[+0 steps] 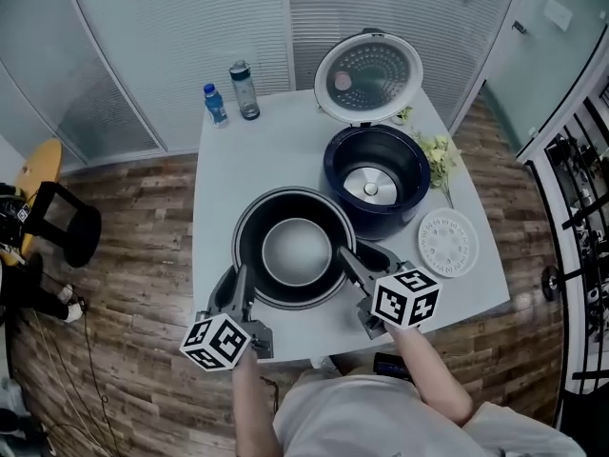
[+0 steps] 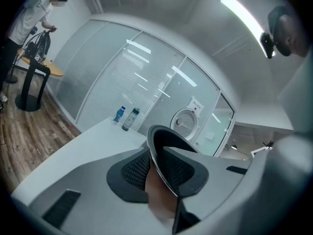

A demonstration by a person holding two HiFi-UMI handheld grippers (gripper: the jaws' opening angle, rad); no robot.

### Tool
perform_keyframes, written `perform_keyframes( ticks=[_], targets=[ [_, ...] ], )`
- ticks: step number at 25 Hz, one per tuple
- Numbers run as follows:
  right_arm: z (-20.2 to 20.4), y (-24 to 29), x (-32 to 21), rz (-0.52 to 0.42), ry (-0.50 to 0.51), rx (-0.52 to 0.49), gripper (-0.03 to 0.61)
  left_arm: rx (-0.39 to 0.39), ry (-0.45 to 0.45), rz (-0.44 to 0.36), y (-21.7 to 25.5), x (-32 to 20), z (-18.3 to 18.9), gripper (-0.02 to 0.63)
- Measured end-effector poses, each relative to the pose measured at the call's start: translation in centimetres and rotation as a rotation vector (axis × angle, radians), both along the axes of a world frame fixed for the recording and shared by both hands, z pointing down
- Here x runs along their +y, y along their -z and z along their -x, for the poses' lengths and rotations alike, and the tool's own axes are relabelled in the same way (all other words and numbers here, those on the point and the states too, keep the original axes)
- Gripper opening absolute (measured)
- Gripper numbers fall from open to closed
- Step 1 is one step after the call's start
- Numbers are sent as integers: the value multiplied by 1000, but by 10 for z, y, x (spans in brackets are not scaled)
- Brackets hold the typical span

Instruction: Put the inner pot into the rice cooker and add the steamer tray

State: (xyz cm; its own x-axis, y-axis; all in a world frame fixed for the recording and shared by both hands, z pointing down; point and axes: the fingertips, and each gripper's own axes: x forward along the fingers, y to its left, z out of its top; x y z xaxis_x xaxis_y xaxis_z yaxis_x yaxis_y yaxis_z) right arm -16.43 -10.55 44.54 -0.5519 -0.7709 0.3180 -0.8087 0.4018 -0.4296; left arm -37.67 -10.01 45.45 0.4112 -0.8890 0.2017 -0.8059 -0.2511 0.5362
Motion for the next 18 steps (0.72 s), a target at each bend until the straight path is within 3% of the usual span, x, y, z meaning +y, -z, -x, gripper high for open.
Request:
perform_keyframes(
  ticks=[18],
  targets=[
    [-37,86,14,-155,-88,-87,107,40,-104,-174,86,-8,-35,84]
  ],
)
